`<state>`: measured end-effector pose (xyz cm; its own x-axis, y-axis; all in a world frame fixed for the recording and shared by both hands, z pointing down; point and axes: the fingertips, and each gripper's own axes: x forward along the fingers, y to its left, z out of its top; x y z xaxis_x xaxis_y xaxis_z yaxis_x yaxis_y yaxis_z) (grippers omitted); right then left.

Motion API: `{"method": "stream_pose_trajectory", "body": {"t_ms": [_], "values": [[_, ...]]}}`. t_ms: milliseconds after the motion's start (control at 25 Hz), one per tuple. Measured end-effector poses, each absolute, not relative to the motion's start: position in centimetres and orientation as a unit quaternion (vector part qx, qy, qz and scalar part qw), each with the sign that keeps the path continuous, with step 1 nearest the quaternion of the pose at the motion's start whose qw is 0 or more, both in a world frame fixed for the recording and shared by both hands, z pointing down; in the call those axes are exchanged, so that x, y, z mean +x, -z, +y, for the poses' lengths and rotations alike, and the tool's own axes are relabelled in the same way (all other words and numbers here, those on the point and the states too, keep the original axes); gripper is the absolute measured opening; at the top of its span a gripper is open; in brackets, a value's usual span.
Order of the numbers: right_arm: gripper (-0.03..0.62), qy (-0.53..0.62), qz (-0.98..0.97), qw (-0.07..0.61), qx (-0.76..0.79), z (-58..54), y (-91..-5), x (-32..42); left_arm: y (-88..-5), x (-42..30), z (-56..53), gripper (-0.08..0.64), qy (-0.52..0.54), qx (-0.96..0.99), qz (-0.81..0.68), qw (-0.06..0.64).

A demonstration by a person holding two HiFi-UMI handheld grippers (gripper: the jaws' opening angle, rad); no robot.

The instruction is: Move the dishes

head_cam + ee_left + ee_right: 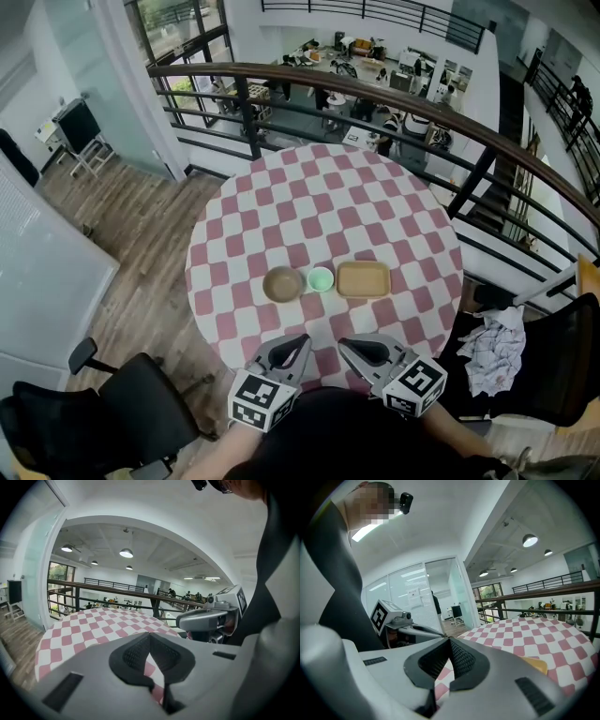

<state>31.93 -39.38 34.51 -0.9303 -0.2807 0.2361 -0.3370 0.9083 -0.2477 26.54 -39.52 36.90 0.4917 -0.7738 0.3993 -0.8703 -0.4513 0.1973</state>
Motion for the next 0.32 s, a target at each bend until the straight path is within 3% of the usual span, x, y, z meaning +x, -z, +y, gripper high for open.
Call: {"method": "stream_pose_trajectory", "body": {"t_ms": [320], "values": [[0.018, -0.147, -0.974, 0.087, 0.148, -39.2, -34.5, 32.5, -37.3, 27.7, -39.4, 0.005, -0.137, 0.844, -0.483, 0.190]]}}
